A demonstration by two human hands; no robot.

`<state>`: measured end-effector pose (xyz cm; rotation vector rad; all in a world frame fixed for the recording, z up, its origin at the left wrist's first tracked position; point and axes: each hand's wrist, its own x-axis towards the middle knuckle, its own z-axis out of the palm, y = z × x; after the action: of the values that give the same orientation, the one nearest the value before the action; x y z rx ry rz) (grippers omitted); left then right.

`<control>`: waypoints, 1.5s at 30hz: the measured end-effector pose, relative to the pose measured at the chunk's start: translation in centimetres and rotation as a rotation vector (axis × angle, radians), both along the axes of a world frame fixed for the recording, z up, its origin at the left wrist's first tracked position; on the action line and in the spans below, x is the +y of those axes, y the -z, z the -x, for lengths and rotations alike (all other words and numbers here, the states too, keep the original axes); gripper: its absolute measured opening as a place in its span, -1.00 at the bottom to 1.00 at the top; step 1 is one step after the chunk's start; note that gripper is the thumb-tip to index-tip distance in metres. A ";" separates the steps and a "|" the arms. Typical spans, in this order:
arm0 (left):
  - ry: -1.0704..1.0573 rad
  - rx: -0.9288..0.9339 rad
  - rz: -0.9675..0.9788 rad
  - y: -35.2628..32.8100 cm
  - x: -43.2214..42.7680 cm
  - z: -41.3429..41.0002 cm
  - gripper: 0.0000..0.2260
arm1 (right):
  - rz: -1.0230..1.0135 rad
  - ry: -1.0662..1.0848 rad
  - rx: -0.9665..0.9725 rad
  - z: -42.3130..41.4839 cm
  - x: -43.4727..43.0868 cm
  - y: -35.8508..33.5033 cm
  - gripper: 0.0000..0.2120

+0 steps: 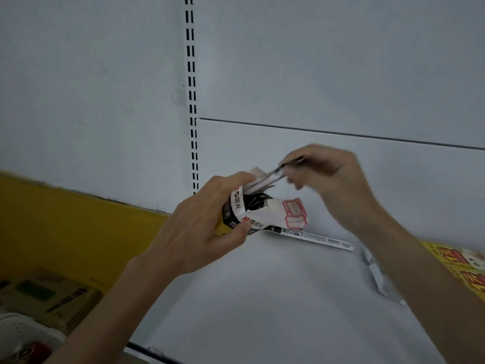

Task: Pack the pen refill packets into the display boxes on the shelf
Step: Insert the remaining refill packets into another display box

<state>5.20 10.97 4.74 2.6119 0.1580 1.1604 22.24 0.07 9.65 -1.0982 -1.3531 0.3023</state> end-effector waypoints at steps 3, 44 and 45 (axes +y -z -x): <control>-0.015 0.002 -0.017 0.2 -0.2 -0.4 -0.44 | 0.209 0.098 -0.315 1.1 0.7 2.1 -0.86; -0.207 -0.203 -0.021 -0.5 2.8 0.6 -0.73 | 0.957 0.466 -0.978 -5.8 0.6 8.1 -0.80; -0.208 -0.202 -0.025 -0.5 2.8 0.7 -0.72 | 0.936 0.503 -0.981 -5.5 0.6 7.6 -0.81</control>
<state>4.51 13.73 5.22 2.5257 0.3825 1.4964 27.76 0.70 2.08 -2.5429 -1.7252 -0.0271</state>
